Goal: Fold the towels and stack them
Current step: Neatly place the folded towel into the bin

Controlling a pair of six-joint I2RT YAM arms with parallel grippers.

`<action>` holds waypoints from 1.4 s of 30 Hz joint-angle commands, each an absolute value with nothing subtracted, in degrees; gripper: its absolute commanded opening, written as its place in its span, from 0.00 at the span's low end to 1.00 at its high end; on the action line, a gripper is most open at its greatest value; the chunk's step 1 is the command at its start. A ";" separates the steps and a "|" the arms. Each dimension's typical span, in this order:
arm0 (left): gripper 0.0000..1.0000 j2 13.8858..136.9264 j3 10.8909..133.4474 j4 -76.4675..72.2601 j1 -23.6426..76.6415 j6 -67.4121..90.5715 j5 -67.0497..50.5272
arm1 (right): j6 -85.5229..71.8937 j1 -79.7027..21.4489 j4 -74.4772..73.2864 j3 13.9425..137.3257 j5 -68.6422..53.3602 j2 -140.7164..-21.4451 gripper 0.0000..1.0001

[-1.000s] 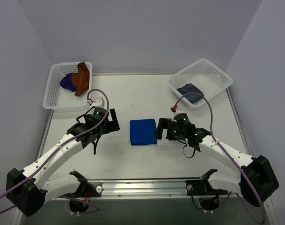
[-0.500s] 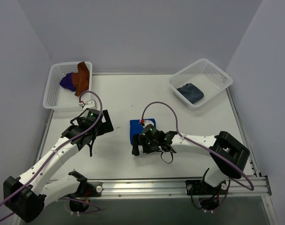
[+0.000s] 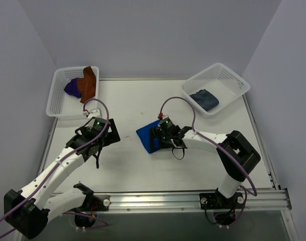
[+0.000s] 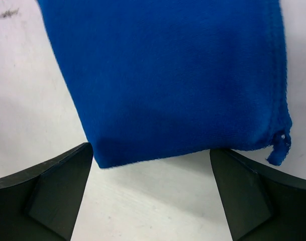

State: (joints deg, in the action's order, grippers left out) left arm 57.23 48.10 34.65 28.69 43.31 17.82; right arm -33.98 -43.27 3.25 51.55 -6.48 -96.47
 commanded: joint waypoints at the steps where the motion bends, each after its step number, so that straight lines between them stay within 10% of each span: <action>1: 0.94 55.72 48.69 36.12 28.04 44.30 19.78 | -26.74 -39.66 -0.53 53.96 -6.23 -99.22 1.00; 17: 0.94 54.93 48.08 36.21 27.60 45.17 17.58 | -12.30 -30.59 2.98 72.16 -14.86 -111.80 1.00; 31: 0.94 54.05 46.93 36.12 27.42 45.97 17.40 | -30.14 -34.72 1.05 63.46 8.79 -104.32 0.99; 42: 0.94 53.88 45.27 34.46 27.25 46.32 16.53 | -34.09 -36.91 -1.67 66.27 12.57 -110.82 0.60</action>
State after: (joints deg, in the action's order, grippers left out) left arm 54.83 44.75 35.18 27.66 45.67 16.78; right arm -31.40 -36.49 1.83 64.62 8.86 -108.49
